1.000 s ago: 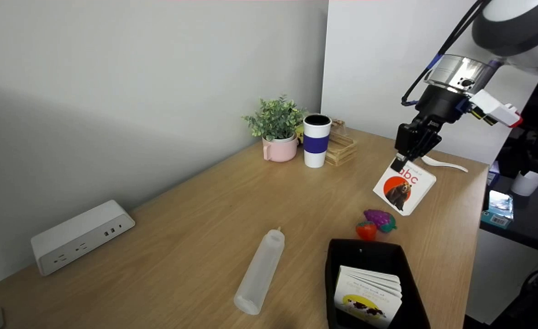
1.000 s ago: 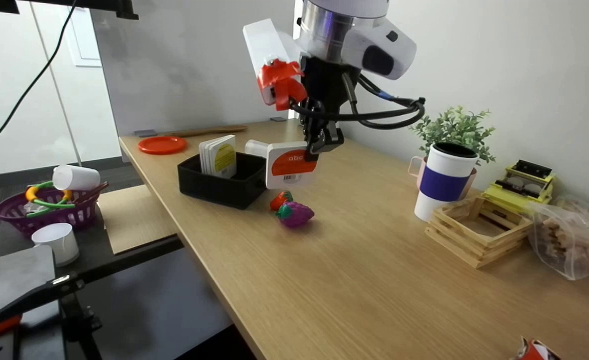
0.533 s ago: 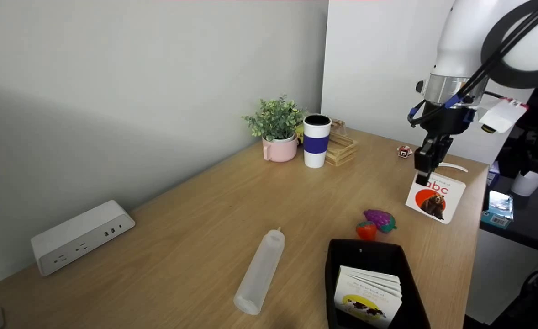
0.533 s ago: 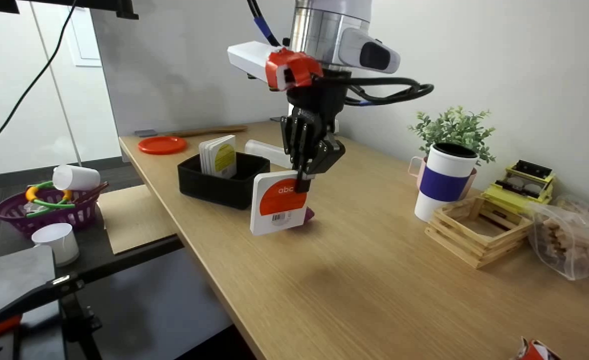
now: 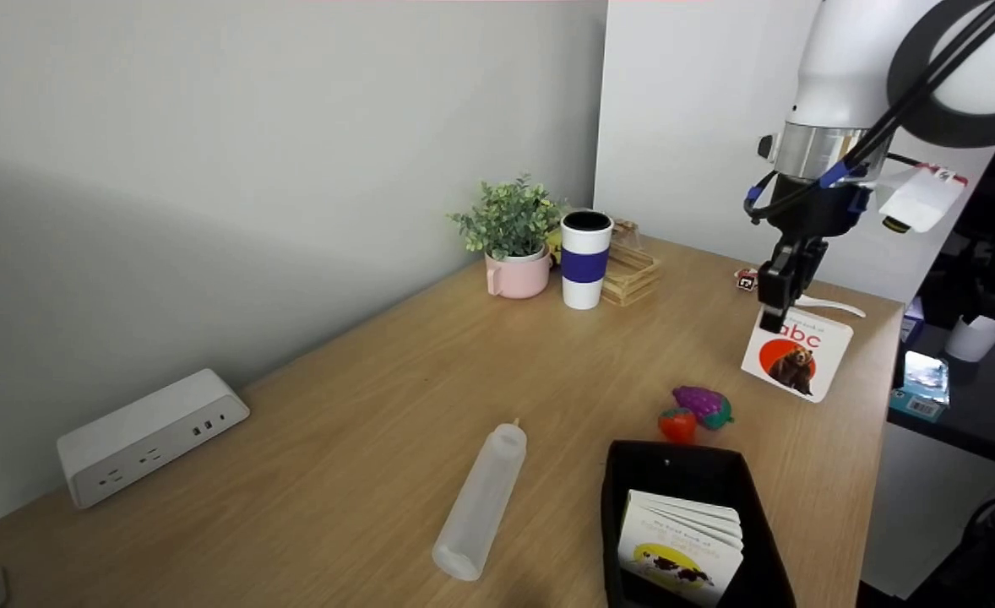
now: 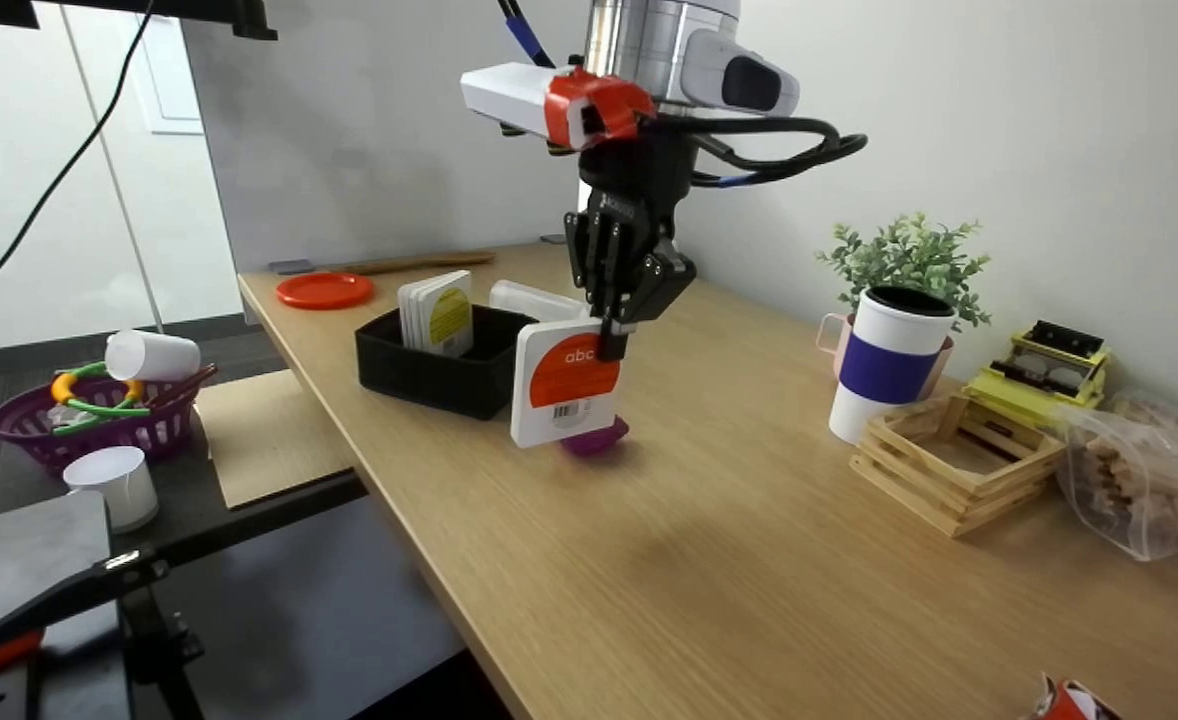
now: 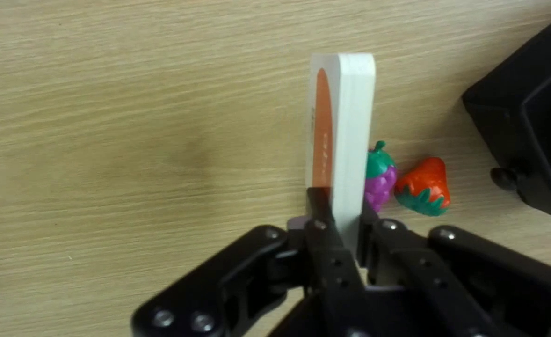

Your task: Place the two books on the desk

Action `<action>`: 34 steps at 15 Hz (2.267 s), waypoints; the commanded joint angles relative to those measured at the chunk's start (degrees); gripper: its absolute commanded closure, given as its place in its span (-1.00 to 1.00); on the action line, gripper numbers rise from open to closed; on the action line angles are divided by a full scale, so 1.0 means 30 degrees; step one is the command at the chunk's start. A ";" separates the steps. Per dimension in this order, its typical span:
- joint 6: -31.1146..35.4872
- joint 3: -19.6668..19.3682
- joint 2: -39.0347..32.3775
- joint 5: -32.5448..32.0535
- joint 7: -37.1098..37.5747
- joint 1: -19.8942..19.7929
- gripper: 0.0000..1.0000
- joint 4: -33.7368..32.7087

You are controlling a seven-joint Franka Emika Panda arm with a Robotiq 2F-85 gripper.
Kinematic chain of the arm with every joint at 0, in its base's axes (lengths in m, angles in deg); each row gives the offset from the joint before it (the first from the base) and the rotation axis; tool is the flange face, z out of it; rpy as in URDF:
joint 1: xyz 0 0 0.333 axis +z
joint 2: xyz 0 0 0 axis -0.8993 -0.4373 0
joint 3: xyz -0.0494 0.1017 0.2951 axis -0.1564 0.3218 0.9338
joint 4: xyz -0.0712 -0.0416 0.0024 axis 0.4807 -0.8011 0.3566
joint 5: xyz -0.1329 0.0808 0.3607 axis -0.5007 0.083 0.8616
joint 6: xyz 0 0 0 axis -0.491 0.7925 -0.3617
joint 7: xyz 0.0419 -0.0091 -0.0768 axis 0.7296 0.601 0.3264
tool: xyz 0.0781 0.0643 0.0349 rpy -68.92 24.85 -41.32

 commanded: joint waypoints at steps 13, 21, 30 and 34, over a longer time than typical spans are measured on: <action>0.0907 -0.0080 -0.2544 0.0174 0.1135 -0.0284 0.93 -0.0747; 0.0753 0.0040 -0.2585 0.0428 0.0889 -0.0297 0.72 -0.0581; 0.0751 0.0040 -0.2576 0.0423 0.0927 -0.0288 0.93 -0.0578; 0.0772 0.0023 -0.2532 0.0383 0.1029 -0.0266 0.93 -0.0547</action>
